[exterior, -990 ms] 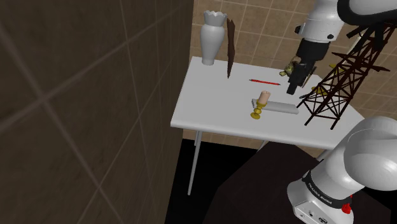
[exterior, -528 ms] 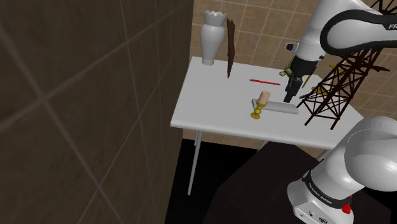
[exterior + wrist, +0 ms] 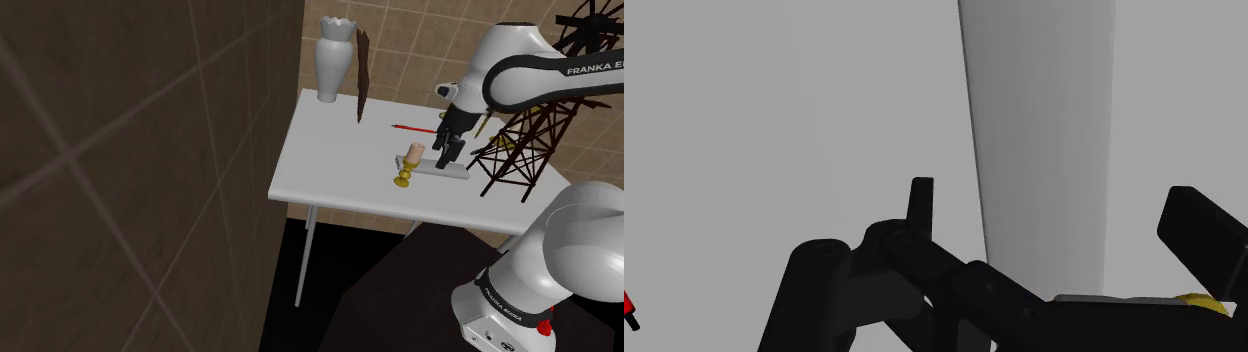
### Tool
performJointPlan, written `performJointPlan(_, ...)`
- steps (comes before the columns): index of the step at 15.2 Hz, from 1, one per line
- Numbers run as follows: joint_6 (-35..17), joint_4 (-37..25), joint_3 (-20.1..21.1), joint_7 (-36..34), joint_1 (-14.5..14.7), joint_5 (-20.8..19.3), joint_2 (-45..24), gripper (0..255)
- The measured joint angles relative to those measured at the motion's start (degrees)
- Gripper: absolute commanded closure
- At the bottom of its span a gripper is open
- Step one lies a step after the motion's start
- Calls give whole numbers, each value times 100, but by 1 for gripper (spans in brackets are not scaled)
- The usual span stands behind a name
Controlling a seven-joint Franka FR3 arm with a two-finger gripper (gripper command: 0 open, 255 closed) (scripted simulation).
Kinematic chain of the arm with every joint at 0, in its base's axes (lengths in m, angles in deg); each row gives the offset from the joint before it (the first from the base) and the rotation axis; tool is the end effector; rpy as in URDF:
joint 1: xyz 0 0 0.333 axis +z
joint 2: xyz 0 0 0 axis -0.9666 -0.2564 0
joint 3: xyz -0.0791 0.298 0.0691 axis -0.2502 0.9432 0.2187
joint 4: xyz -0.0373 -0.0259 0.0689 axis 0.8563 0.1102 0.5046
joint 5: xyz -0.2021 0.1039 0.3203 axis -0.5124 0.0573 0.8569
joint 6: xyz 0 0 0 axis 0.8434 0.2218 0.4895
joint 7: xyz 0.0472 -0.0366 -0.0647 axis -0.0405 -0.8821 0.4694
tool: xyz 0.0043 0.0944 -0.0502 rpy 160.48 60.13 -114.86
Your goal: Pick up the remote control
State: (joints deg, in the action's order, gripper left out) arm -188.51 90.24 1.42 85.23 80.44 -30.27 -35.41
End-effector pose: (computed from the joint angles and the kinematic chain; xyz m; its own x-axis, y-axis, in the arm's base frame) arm 0.3044 -0.1413 0.3944 0.8206 0.5715 0.0067 0.5709 -0.8201 0.0376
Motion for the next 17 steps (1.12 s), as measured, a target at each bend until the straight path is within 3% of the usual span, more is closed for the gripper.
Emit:
performJointPlan(4,-398,196,-163,-7,13,-71,-266,0)
performJointPlan(5,-447,231,-200,11,-1,-91,-293,255)
performJointPlan(17,-402,215,-182,4,8,-66,-275,255)
